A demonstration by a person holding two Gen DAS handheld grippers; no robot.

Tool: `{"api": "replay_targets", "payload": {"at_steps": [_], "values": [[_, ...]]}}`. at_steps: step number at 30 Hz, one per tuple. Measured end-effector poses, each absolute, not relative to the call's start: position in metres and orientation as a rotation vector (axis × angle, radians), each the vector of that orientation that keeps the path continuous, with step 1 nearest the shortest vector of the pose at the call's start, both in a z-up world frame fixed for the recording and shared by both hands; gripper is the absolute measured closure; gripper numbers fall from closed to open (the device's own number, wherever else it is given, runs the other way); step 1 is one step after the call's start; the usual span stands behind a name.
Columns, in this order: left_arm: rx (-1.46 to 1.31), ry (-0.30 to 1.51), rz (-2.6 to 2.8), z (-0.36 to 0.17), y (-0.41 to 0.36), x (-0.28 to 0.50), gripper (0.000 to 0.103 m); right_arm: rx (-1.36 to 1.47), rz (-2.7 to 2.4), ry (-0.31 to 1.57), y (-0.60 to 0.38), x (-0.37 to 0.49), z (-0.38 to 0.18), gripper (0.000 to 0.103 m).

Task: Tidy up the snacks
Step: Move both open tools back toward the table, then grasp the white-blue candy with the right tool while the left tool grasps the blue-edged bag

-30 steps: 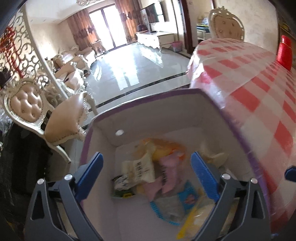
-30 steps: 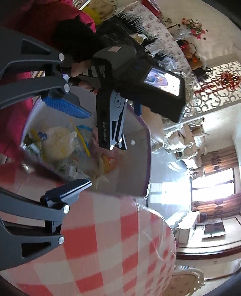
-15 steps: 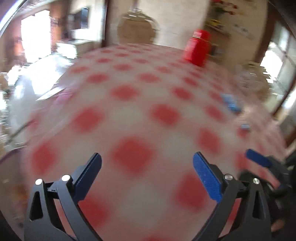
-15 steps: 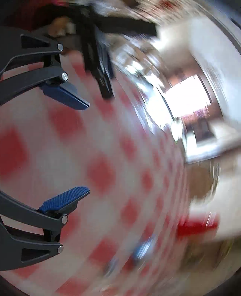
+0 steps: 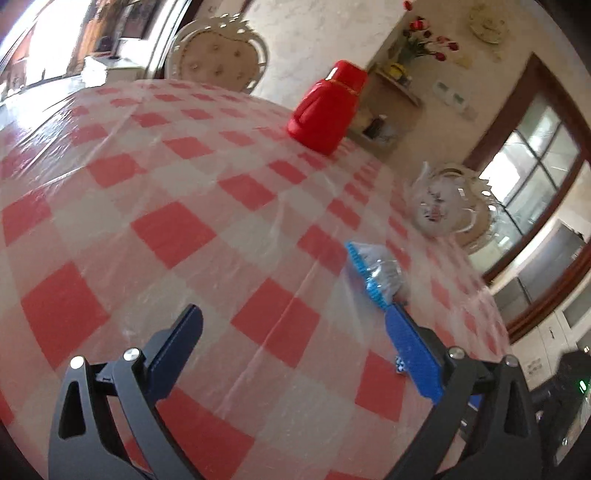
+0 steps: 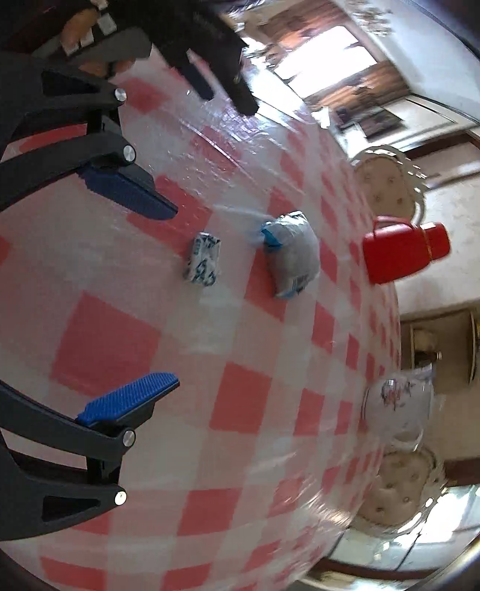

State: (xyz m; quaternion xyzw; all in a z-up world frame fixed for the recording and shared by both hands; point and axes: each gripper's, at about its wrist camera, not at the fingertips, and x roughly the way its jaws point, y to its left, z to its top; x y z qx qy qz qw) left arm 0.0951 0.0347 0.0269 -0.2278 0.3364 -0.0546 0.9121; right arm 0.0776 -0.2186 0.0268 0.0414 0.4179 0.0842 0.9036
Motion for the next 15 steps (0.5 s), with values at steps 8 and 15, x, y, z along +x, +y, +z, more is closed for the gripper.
{"api": "replay_targets", "payload": {"at_steps": [8,15], "values": [[-0.609,0.697,-0.087,0.028,0.067,0.094,0.003,-0.024,0.126,0.94,-0.174,0.112,0.016,0.038],[-0.541,0.726,-0.142,0.028,0.049,0.094,0.003,-0.13,0.1,0.866,-0.167,0.095,0.027,0.067]]}}
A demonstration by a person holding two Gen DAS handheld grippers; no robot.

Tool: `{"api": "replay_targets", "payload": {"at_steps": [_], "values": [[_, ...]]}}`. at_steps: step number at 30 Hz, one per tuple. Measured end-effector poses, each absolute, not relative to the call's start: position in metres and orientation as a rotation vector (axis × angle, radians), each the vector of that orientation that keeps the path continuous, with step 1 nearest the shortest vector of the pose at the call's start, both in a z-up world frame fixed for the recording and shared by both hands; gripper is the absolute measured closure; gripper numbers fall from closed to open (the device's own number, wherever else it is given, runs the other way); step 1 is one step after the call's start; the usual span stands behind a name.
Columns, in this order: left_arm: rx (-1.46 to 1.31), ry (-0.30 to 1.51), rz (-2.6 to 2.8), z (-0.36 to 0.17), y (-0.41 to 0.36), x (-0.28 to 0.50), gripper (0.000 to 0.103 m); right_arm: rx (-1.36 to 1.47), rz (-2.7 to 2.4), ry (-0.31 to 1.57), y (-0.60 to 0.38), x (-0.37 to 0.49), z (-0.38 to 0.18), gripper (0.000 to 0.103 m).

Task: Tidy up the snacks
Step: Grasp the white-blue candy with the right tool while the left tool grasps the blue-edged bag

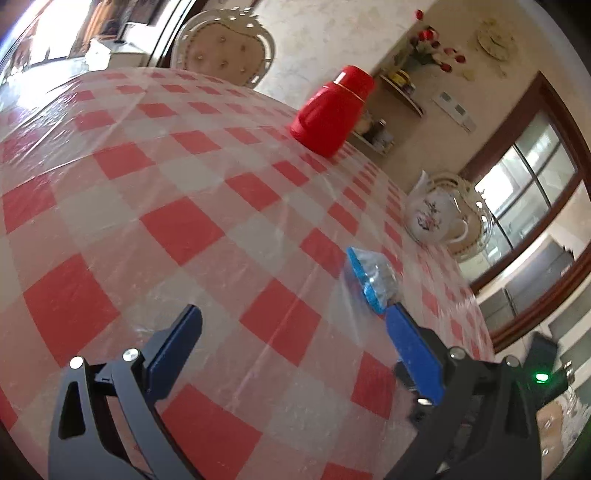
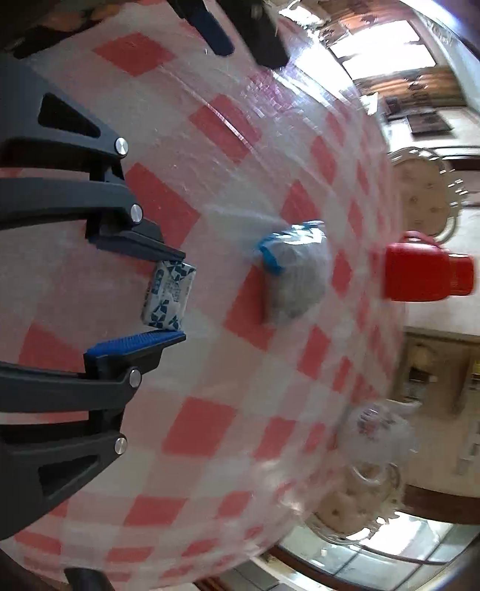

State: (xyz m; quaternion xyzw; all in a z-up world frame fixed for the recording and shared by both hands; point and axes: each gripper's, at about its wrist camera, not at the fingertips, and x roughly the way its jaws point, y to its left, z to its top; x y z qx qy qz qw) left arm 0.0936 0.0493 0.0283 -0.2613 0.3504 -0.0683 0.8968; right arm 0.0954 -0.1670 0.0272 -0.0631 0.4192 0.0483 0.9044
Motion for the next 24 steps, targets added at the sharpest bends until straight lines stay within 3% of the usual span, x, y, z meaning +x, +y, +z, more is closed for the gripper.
{"api": "replay_targets", "payload": {"at_steps": [5,14,21,24], "values": [[-0.526,0.761,-0.166,0.025,0.033,0.099,0.003,0.1,0.158,0.813,-0.221,0.069,0.053,0.067],[-0.477,0.856,-0.11,0.018,-0.077,0.18,0.002,0.275,0.078,0.76,-0.272,0.063,0.063,0.067],[-0.182,0.922,0.019,0.009,-0.14,0.23,0.002,0.36,0.058,0.74,-0.292,0.064,0.064,0.066],[-0.151,0.895,-0.115,0.012,-0.137,0.219,0.046,0.369,0.059,0.752,-0.293,0.067,0.06,0.066]]}}
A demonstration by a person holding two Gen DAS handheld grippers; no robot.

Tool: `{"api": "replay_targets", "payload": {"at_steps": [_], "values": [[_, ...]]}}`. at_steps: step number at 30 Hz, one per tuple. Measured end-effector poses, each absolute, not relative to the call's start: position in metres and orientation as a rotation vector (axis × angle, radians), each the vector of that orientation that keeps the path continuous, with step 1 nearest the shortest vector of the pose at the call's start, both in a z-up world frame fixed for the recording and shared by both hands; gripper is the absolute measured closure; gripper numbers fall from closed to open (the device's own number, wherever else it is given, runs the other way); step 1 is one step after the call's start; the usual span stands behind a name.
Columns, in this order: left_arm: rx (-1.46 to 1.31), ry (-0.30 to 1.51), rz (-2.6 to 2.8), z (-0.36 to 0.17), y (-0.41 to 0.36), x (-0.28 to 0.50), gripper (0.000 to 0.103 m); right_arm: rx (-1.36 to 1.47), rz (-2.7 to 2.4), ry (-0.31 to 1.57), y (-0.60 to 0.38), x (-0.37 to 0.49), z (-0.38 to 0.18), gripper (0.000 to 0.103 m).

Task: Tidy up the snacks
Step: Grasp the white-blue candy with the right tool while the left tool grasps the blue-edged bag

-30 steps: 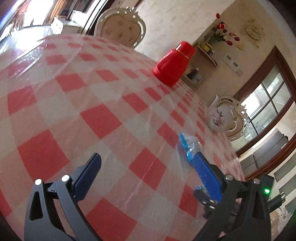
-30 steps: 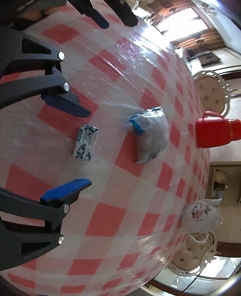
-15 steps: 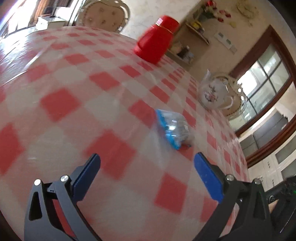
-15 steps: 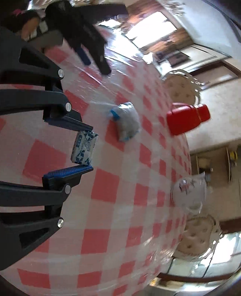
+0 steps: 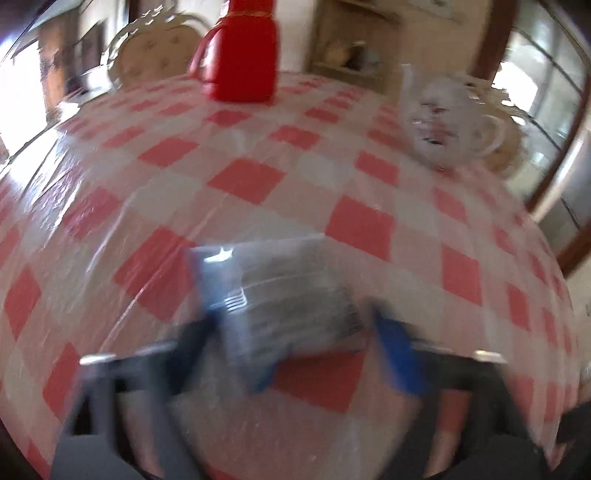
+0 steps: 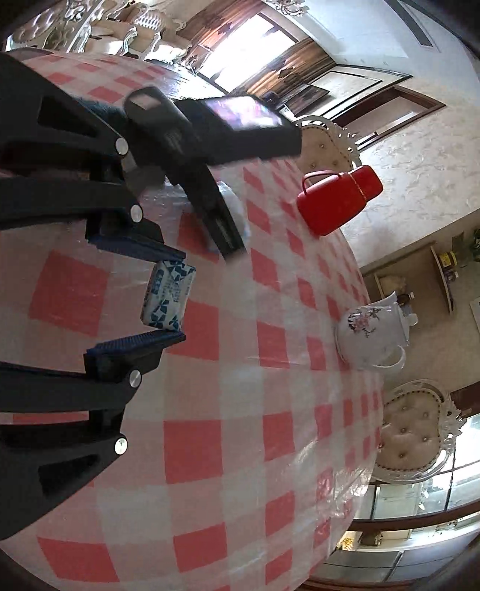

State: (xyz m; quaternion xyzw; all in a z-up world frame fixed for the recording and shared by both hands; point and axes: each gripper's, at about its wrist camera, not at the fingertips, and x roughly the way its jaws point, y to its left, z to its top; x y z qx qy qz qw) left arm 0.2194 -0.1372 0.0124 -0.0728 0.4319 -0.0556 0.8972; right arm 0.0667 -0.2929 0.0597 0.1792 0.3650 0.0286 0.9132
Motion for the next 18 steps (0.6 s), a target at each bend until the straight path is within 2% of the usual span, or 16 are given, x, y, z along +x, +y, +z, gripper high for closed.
{"api": "replay_targets", "payload": {"at_steps": [3,18], "values": [[-0.121,0.883,-0.162,0.017,-0.129,0.205,0.049,0.357,0.051,0.78,-0.29,0.07,0.051,0.066],[-0.118,0.836,-0.216,0.026,-0.037,0.079,0.049,0.322,0.091,0.796,-0.272,0.074,0.036,0.066]]}}
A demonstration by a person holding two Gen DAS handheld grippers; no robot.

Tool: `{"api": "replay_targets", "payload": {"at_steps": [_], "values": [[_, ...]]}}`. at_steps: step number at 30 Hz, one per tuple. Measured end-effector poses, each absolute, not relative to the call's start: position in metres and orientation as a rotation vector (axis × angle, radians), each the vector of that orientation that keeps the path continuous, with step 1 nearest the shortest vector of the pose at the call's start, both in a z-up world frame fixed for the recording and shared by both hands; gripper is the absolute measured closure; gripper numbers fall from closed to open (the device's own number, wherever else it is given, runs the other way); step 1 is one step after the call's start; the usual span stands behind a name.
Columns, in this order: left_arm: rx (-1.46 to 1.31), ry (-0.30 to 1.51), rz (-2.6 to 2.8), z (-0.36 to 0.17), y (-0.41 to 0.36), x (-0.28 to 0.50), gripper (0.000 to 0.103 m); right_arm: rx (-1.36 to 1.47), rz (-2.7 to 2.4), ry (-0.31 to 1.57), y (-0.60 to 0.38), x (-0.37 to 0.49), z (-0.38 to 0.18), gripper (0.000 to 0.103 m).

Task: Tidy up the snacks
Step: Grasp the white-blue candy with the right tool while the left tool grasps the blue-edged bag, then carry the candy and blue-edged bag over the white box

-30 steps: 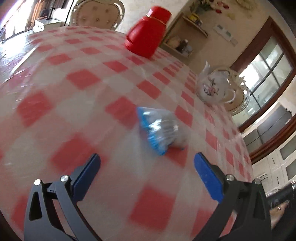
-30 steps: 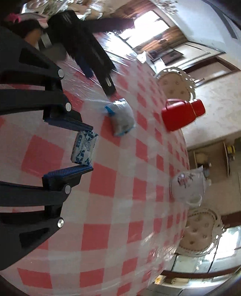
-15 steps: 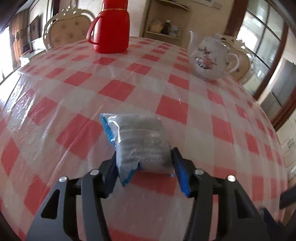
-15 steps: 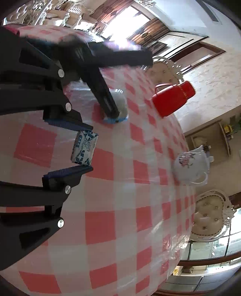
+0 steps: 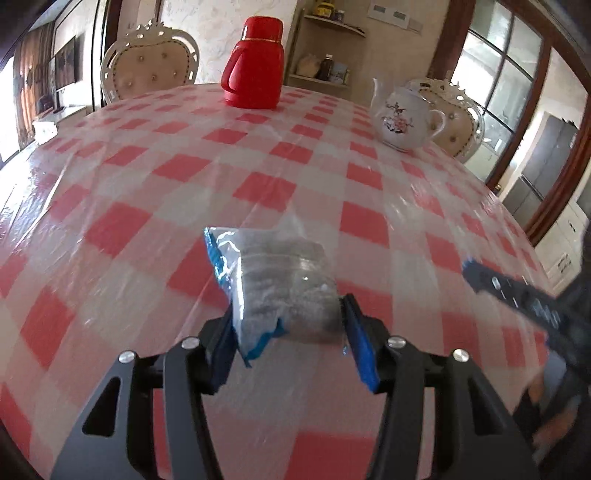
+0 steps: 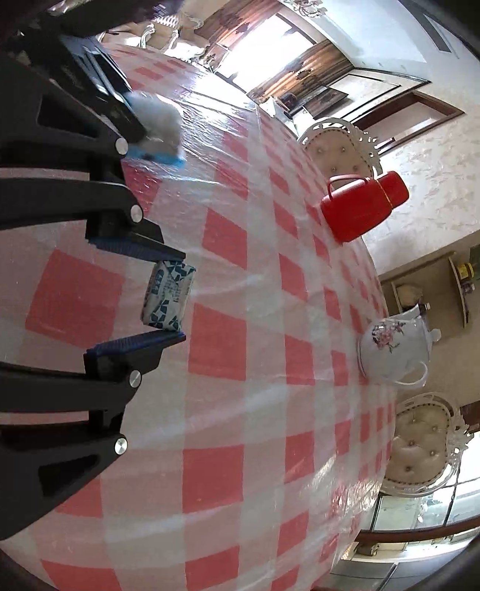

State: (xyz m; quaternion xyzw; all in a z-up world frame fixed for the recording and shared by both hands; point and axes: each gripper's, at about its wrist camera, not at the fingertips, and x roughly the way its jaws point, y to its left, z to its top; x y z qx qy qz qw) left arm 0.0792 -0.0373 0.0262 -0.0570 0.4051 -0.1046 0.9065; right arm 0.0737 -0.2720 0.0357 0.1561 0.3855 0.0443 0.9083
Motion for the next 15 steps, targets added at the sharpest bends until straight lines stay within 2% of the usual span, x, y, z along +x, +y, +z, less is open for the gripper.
{"api": "replay_targets", "payload": {"at_steps": [15], "values": [[-0.174,0.82,-0.261,0.027,-0.008,0.036,0.049,0.277,0.147,0.764,-0.22,0.031,0.035,0.066]]}}
